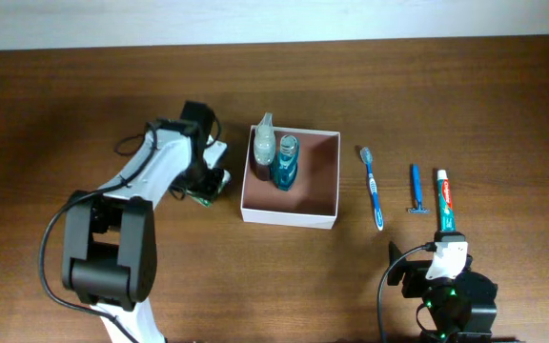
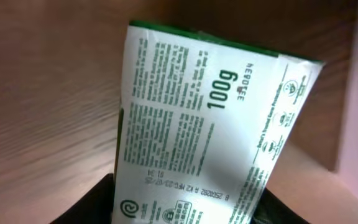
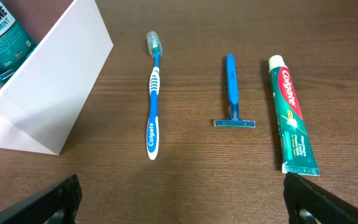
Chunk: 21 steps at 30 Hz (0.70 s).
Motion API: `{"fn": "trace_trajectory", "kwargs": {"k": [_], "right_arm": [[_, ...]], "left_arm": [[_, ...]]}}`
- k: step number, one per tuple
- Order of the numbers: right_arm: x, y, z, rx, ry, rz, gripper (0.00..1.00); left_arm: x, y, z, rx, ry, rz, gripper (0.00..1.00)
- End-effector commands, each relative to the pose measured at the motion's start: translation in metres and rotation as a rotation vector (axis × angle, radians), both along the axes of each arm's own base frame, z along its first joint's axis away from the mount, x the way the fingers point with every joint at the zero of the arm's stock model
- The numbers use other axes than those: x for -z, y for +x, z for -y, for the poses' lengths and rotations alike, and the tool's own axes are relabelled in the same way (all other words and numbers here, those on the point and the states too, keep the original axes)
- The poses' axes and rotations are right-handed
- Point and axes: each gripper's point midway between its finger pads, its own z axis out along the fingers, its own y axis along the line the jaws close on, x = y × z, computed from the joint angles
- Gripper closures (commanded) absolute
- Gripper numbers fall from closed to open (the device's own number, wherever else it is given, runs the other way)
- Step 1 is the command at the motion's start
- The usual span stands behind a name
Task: Pack container
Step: 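Grasp the green-white soap bar box with the left gripper, then lower the soap bar box into the box's right corner and release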
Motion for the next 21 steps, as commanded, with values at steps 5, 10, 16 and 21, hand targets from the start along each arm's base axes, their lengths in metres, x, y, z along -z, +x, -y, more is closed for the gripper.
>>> {"fn": "trace_trajectory", "kwargs": {"k": [5, 10, 16, 21], "right_arm": [[0.001, 0.000, -0.001, -0.001, 0.013, 0.003, 0.01], [0.001, 0.000, -0.001, -0.001, 0.013, 0.003, 0.01], [0.001, 0.000, -0.001, -0.001, 0.013, 0.003, 0.01], [0.001, 0.000, -0.001, -0.001, 0.013, 0.003, 0.01]], "left_arm": [[-0.126, 0.027, 0.007, -0.096, -0.026, 0.154, 0.66], [-0.189, 0.004, 0.037, -0.128, -0.144, 0.189, 0.70], [-0.210, -0.020, 0.083, -0.109, -0.207, 0.219, 0.71], [-0.194, -0.028, 0.137, -0.038, -0.247, 0.233, 0.70]]}}
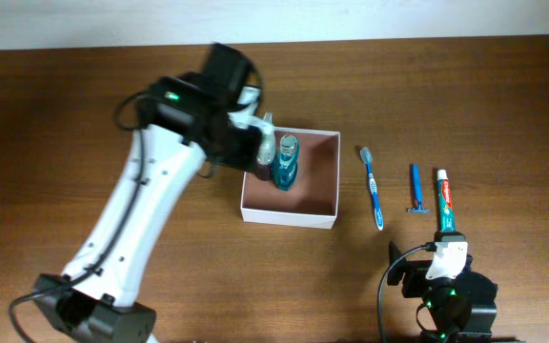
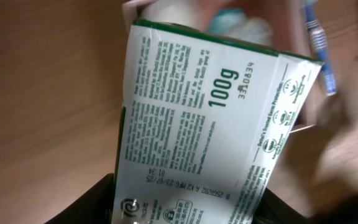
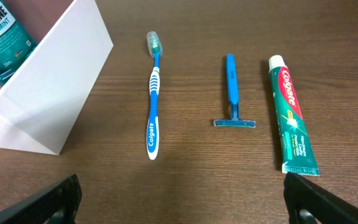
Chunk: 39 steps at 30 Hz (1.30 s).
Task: Pack container
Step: 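Lower the soap bar box into the box's right corner and release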
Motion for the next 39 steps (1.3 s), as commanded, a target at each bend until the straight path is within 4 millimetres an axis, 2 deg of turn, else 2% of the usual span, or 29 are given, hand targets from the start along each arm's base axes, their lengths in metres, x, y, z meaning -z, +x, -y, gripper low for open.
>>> {"fn": "trace_trajectory", "kwargs": {"k": [1, 4, 8, 13, 16, 21, 25, 28, 31, 32, 33, 38, 39], "right_arm": [[0.001, 0.000, -0.001, -0.001, 0.013, 0.003, 0.01], [0.001, 0.000, -0.001, -0.001, 0.013, 0.003, 0.01], [0.001, 0.000, -0.001, -0.001, 0.013, 0.003, 0.01], [0.001, 0.000, -0.001, -0.001, 0.013, 0.003, 0.01], [0.001, 0.000, -0.001, -0.001, 0.013, 0.003, 0.01], [0.001, 0.000, -0.001, -0.001, 0.013, 0.003, 0.01], [0.001, 0.000, -0.001, -0.001, 0.013, 0.003, 0.01], [0.001, 0.000, -0.001, -0.001, 0.013, 0.003, 0.01], [0.001, 0.000, -0.001, -0.001, 0.013, 0.003, 0.01], [0.001, 0.000, -0.001, -0.001, 0.013, 0.003, 0.01], [0.001, 0.000, -0.001, -0.001, 0.013, 0.003, 0.01], [0.001, 0.000, -0.001, -0.001, 0.013, 0.003, 0.01], [0.001, 0.000, -0.001, -0.001, 0.013, 0.003, 0.01]], "left_arm": [[0.018, -0.011, 0.040, 0.003, -0.043, -0.026, 0.71], [0.039, -0.017, 0.069, 0.004, -0.067, -0.034, 0.70], [0.078, -0.025, 0.094, -0.001, -0.046, -0.065, 0.70], [0.125, -0.020, 0.114, -0.013, -0.013, -0.090, 0.70], [0.142, -0.012, 0.124, -0.021, -0.022, -0.085, 0.70], [0.160, 0.005, 0.127, -0.074, -0.006, -0.047, 0.69], [0.161, 0.018, 0.123, -0.095, 0.021, 0.014, 0.62], [0.158, 0.023, 0.125, -0.099, 0.016, 0.035, 0.50], [0.156, 0.019, 0.128, -0.089, 0.001, 0.012, 0.18], [0.154, 0.017, 0.129, -0.085, -0.003, 0.000, 0.13], [0.149, 0.012, 0.132, -0.076, -0.016, -0.024, 0.01], [0.119, 0.004, 0.141, -0.051, -0.066, -0.076, 0.01], [0.104, 0.000, 0.145, -0.042, -0.088, -0.093, 0.01]]}}
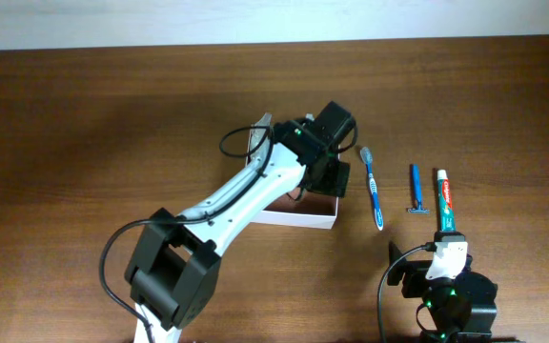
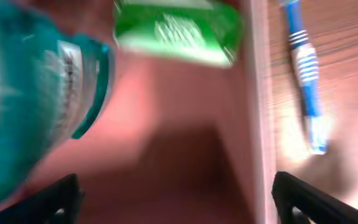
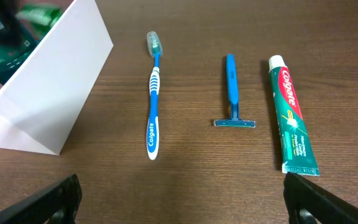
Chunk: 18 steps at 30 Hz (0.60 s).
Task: Pack container
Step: 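Lower the soap bar box into the box's right corner and release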
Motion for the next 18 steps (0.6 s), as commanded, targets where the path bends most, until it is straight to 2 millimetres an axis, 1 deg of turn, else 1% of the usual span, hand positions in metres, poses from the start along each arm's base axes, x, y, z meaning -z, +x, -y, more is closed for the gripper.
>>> {"fn": "trace_trajectory", "kwargs": {"k": [1, 4, 6, 8, 10, 12, 15, 17, 18], "right_arm": [[0.001, 0.000, -0.001, 0.000, 0.014, 0.003, 0.01], [0.001, 0.000, -0.001, 0.000, 0.014, 0.003, 0.01], [0.001, 0.000, -0.001, 0.000, 0.014, 0.003, 0.01], [0.001, 0.000, -0.001, 0.000, 0.014, 0.003, 0.01], [0.001, 0.000, -0.001, 0.000, 0.014, 0.003, 0.01], [0.001, 0.000, -0.001, 0.000, 0.014, 0.003, 0.01], [0.001, 0.000, -0.001, 0.000, 0.014, 0.003, 0.01], [0.001, 0.000, -0.001, 0.000, 0.014, 0.003, 0.01], [0.001, 0.000, -0.001, 0.000, 0.014, 0.003, 0.01]], "left_arm": [[-0.040, -0.006, 0.020, 0.028, -0.105, -0.031, 0.01], [-0.074, -0.013, 0.021, 0.040, -0.139, -0.041, 0.01], [-0.100, -0.018, 0.016, 0.053, -0.149, -0.022, 0.01], [-0.127, -0.021, 0.007, 0.082, -0.140, 0.023, 0.00], [-0.152, -0.021, -0.012, 0.061, -0.098, 0.087, 0.01], [-0.176, -0.022, -0.036, 0.024, -0.046, 0.156, 0.01], [-0.204, -0.024, -0.074, -0.035, 0.015, 0.227, 0.01], [-0.227, -0.029, -0.108, -0.095, 0.050, 0.277, 0.01], [-0.235, -0.031, -0.121, -0.118, 0.057, 0.294, 0.01]]}}
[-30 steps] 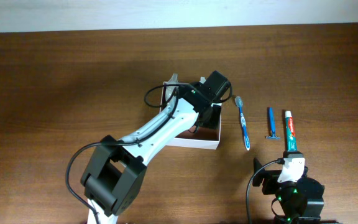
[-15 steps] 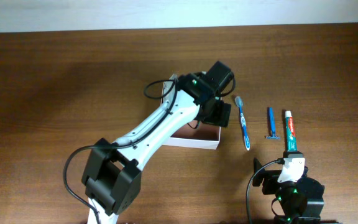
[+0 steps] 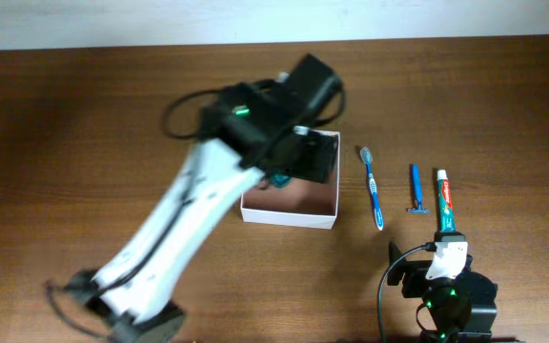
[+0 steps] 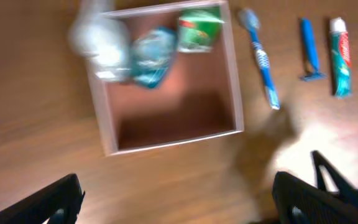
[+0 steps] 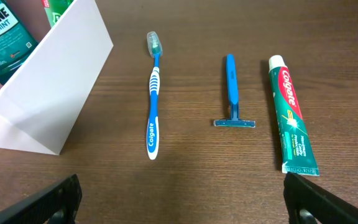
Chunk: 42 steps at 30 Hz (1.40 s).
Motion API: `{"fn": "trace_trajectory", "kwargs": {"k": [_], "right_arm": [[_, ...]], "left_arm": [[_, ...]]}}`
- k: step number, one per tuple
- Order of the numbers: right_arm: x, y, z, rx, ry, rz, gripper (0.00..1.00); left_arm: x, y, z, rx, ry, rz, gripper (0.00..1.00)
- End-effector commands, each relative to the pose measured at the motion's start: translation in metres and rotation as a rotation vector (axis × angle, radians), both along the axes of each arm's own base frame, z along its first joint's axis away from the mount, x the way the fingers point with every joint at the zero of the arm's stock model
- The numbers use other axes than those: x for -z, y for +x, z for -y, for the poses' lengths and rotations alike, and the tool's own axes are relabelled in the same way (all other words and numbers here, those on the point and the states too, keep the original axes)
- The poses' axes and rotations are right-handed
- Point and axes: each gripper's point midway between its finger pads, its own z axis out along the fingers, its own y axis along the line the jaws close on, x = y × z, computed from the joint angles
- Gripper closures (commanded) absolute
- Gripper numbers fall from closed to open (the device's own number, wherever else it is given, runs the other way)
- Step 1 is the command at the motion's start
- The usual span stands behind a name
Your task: Pack container
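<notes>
The white box (image 4: 174, 138) with a reddish floor holds a clear bottle (image 4: 98, 38), a teal mouthwash bottle (image 4: 150, 57) and a green soap packet (image 4: 198, 28) along its far side. My left gripper (image 4: 179, 206) hangs high above the box, open and empty. On the table to the right of the box (image 3: 289, 217) lie a blue toothbrush (image 5: 154, 93), a blue razor (image 5: 232, 93) and a green toothpaste tube (image 5: 293, 112). My right gripper (image 5: 182, 208) rests open and empty just in front of them.
The left arm (image 3: 193, 210) stretches across the overhead view, blurred, covering the box's far left corner. The brown wooden table (image 3: 84, 124) reaches a pale wall at the back.
My left gripper was low inside the box, open, with the green packet just ahead of it. Now it is high above the box, still open. The right arm is unchanged.
My left gripper was shut on the green and white soap packet at the table to the left of the box. Then it held the packet by the box's far left corner. Then it was open inside the box with the packet lying there, and now it is high above.
</notes>
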Motion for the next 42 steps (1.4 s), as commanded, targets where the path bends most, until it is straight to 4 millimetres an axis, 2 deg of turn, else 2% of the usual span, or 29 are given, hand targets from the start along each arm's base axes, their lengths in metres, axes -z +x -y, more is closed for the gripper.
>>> {"fn": "trace_trajectory", "kwargs": {"k": [1, 4, 5, 9, 12, 15, 20, 25, 27, 29, 32, 35, 38, 41, 42], "right_arm": [[0.001, 0.000, -0.001, -0.001, 0.013, 0.003, 0.01], [0.001, 0.000, -0.001, -0.001, 0.013, 0.003, 0.01], [0.001, 0.000, -0.001, -0.001, 0.013, 0.003, 0.01], [0.001, 0.000, -0.001, -0.001, 0.013, 0.003, 0.01], [0.001, 0.000, -0.001, -0.001, 0.013, 0.003, 0.01], [0.001, 0.000, -0.001, -0.001, 0.013, 0.003, 0.01], [0.001, 0.000, -0.001, -0.001, 0.013, 0.003, 0.01], [0.000, 0.001, -0.001, -0.003, 0.015, 0.007, 0.01], [-0.004, 0.002, -0.008, -0.035, 0.040, 0.021, 0.01], [-0.005, 0.001, -0.014, -0.034, 0.117, 0.016, 0.01], [-0.008, 0.001, -0.021, 0.053, 0.358, -0.008, 0.01], [-0.029, 0.000, -0.043, -0.035, 0.487, 0.013, 0.01], [-0.068, -0.003, -0.051, -0.110, 0.495, 0.095, 0.01], [-0.122, -0.010, -0.052, -0.151, 0.442, 0.206, 0.01], [-0.156, -0.015, -0.052, -0.175, 0.402, 0.261, 0.01]], "left_arm": [[-0.057, 0.002, -0.068, -0.125, 0.049, 0.186, 0.00], [-0.084, -0.009, -0.112, -0.215, 0.060, 0.256, 0.01], [-0.103, -0.018, -0.138, -0.276, 0.041, 0.315, 0.01], [-0.138, -0.043, -0.186, -0.394, 0.005, 0.434, 0.01], [-0.157, -0.063, -0.210, -0.454, -0.015, 0.508, 0.01], [-0.170, -0.082, -0.223, -0.480, -0.049, 0.561, 0.01], [-0.184, -0.107, -0.233, -0.487, -0.094, 0.622, 0.00], [-0.190, -0.121, -0.239, -0.491, -0.120, 0.656, 0.01], [-0.192, -0.124, -0.240, -0.491, -0.124, 0.663, 0.01], [-0.192, -0.126, -0.241, -0.492, -0.128, 0.667, 0.01], [-0.192, -0.126, -0.241, -0.492, -0.128, 0.667, 0.01], [-0.192, -0.126, -0.241, -0.492, -0.128, 0.667, 0.01], [-0.192, -0.126, -0.241, -0.492, -0.128, 0.667, 0.01], [-0.192, -0.126, -0.241, -0.492, -0.128, 0.667, 0.01], [-0.192, -0.126, -0.241, -0.492, -0.128, 0.667, 0.01]]}}
